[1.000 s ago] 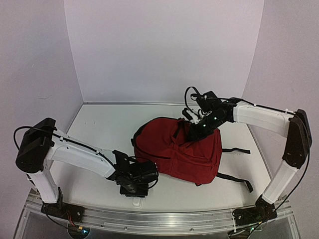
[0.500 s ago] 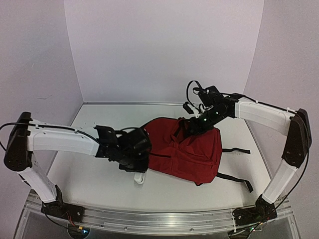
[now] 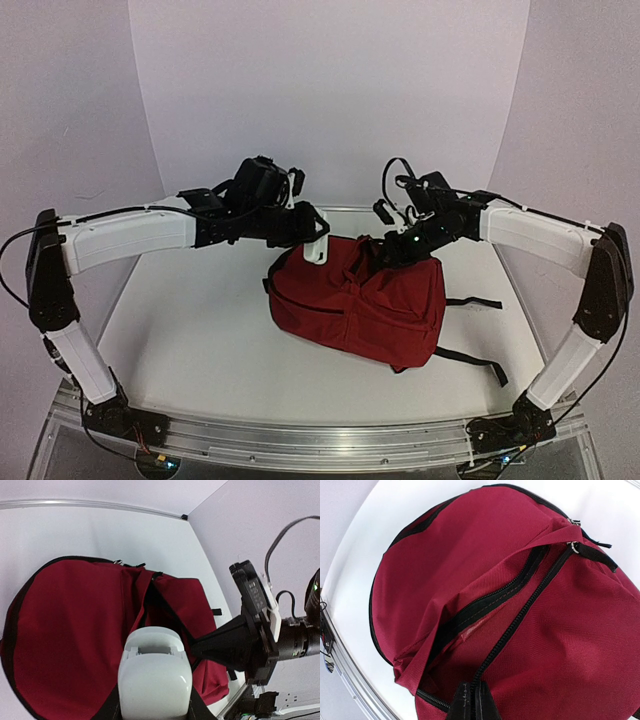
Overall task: Pack the student bag
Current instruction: Place the stationery in the student bag.
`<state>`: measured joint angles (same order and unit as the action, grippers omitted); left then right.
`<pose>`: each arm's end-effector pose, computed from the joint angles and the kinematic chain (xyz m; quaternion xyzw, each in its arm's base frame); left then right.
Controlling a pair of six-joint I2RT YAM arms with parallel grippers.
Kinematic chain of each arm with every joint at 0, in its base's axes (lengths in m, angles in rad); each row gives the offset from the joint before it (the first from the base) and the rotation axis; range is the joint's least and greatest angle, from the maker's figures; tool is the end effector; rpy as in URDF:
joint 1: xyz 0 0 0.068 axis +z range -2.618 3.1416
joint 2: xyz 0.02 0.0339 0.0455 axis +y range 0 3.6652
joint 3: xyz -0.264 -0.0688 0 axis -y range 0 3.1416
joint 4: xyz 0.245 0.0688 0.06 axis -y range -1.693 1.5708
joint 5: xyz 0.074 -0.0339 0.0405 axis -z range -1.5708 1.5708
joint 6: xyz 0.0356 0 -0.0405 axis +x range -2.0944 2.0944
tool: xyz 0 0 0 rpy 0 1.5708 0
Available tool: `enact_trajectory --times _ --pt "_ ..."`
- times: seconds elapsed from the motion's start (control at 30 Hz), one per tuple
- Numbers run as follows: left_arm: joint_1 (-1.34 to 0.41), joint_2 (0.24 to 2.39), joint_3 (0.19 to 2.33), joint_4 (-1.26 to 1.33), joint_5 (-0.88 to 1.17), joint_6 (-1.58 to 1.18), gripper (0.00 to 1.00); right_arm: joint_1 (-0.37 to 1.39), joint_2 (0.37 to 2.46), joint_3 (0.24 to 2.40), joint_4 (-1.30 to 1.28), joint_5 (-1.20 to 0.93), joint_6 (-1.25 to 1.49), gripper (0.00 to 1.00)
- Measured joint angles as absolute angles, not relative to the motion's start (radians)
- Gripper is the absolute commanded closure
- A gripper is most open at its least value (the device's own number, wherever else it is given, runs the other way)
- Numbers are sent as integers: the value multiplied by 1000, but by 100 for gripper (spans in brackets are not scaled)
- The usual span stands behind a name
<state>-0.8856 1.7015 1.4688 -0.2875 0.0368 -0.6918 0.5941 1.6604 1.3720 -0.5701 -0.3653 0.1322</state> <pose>0.2532 -0.3119 0.3227 0.0929 0.8601 -0.3669 0.3421 0.2959 0.2152 0.2831 -0.2726 0.8827 0.2809 0.2600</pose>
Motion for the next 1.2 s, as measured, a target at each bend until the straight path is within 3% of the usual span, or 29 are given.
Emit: enact_trajectory --times 0.5,0.9,1.2 --pt "-853 2103 1666 -81 334 -728 100 593 1624 1345 -516 -373 147 100" --pt "-852 2149 1653 96 525 -850 100 589 1615 1346 -517 -379 145 100" --pt "-852 2156 1541 219 557 -922 100 590 1615 1346 -525 -390 132 100"
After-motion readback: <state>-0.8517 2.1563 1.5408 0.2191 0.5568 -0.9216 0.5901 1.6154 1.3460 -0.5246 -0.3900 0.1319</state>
